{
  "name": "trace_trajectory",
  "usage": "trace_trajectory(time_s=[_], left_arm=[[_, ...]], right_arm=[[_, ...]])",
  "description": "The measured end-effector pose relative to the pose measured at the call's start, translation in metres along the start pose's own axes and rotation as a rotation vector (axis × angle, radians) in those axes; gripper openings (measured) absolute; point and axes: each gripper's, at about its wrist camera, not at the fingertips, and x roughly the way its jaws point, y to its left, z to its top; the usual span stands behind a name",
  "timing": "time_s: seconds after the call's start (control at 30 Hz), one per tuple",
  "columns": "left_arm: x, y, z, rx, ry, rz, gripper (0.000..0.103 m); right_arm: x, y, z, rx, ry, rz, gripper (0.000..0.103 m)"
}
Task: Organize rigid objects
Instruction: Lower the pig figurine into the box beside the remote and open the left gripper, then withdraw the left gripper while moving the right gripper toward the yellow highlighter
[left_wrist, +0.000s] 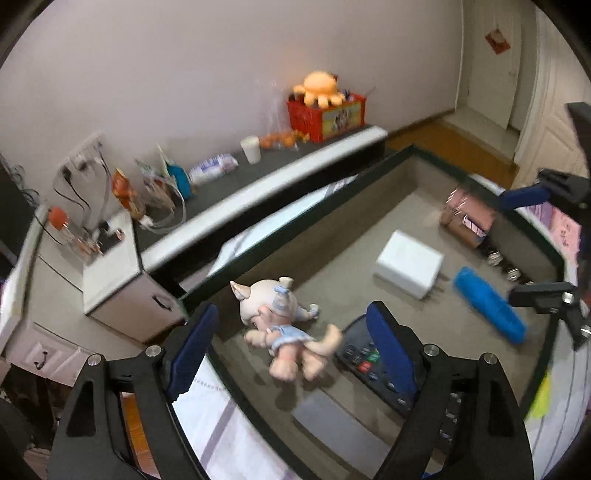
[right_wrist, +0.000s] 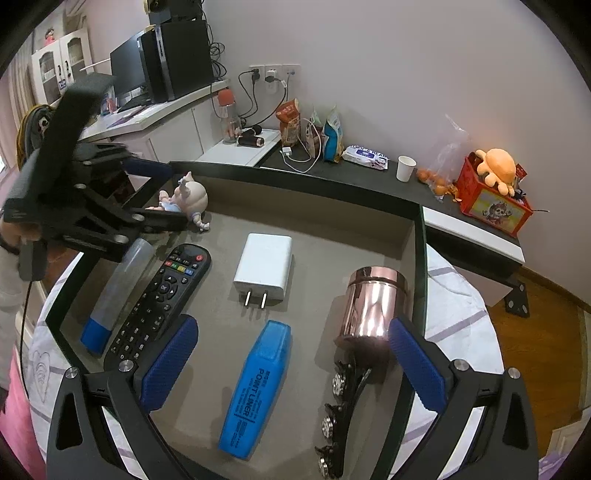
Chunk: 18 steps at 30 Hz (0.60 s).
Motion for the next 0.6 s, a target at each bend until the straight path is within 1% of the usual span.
trace_trajectory(time_s=[0.03, 0.1, 0.17, 0.23, 0.37, 0.4, 0.5, 0.53, 0.6], left_arm=[[-0.013, -0.005, -0.003, -0.007, -0.023, 0.013, 0.093], [-0.035, -0.015, -0.009, -0.026, -0.062, 0.055, 0.097], [-0.054, -0.026, -0.015, -0.034, -0.083, 0.083, 0.098], [-0.074, -0.042, -0.023, -0.059, -0.094, 0.125, 0.101], [-0.109, -0.074, -0.039, -0.145, -0.096, 0.146, 0.102], [-0.116, -0.080, -0.043, -0.166, -0.099, 0.140, 0.102], [-0.134, -0.105, -0.060, -0.275, -0.090, 0.094, 0.102], [-0.137, -0.112, -0.064, -0.295, -0.093, 0.095, 0.102], [-0.146, -0.130, -0.076, -0.344, -0.092, 0.155, 0.102]], right_arm=[[-0.003, 0.000, -0.001, 0.004, -0.003, -0.001, 0.103], [-0.011, 0.001, -0.003, 0.012, -0.014, -0.003, 0.103], [-0.021, 0.003, -0.008, 0.020, -0.026, -0.004, 0.103], [-0.031, 0.006, -0.013, 0.028, -0.036, -0.003, 0.103], [-0.051, 0.010, -0.025, 0.045, -0.047, 0.002, 0.103], [-0.057, 0.012, -0.030, 0.049, -0.047, 0.003, 0.103], [-0.076, 0.017, -0.044, 0.064, -0.059, 0.006, 0.103], [-0.084, 0.020, -0.052, 0.070, -0.061, 0.007, 0.103], [-0.096, 0.025, -0.062, 0.076, -0.067, 0.007, 0.103]])
